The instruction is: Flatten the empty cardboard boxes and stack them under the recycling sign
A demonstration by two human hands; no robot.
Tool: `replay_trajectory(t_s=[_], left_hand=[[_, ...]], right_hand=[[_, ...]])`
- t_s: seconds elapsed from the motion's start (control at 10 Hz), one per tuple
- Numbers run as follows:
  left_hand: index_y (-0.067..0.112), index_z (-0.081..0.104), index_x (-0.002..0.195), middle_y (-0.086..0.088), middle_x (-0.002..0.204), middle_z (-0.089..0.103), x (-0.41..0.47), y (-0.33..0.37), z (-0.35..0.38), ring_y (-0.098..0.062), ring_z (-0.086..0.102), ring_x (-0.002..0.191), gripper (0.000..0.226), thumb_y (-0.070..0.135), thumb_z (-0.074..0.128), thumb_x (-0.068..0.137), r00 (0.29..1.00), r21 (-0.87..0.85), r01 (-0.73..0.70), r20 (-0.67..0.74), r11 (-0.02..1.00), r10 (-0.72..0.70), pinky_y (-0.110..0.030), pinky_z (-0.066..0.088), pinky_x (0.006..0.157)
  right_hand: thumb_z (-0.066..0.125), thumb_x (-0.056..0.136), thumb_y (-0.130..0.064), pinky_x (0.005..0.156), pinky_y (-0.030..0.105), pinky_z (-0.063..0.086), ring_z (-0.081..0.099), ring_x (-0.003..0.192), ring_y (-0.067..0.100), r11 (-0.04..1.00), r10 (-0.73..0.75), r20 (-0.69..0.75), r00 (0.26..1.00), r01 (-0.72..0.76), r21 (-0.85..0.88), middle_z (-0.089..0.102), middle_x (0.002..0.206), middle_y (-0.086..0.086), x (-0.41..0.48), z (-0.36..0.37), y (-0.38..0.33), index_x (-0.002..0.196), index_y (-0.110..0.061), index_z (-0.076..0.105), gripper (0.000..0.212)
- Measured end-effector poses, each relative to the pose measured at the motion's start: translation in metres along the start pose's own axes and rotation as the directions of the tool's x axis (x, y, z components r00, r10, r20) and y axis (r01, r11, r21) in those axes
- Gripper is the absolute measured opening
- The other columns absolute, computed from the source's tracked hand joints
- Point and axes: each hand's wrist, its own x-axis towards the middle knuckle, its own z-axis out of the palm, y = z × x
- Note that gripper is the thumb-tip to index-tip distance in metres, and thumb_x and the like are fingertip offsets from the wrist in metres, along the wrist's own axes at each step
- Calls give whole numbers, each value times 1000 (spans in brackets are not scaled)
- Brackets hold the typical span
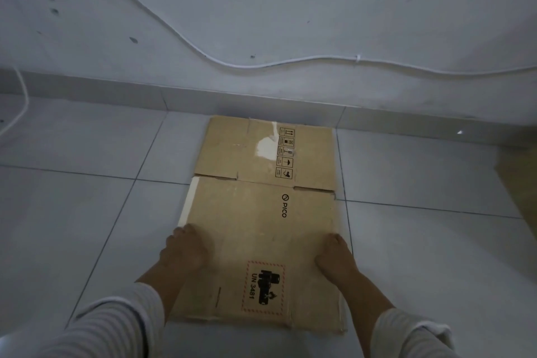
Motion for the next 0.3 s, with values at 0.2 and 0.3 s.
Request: replay_trajectory(t_s=[0.2, 0.3], left_hand=[[11, 14, 152, -11, 158, 19, -32, 40, -29, -31, 18, 145, 63, 28, 39, 96, 976, 113, -209, -46, 971, 215, -44, 25, 115], [12, 11, 153, -9, 161, 12, -64, 70, -61, -31, 12, 147, 65, 31, 39, 97, 947, 110, -315, -26, 943, 319, -43, 19, 119]], right_hand=[[44, 92, -24, 118, 43, 18, 8, 145, 33, 987, -76, -42, 996, 69, -148, 10, 159, 13, -30, -21, -42, 149, -8, 20, 63], [44, 94, -26, 120, 43, 12, 4, 147, 31, 974, -181, -44, 983, 173, -145, 7, 159, 12, -53, -48, -73, 150, -10, 18, 63]])
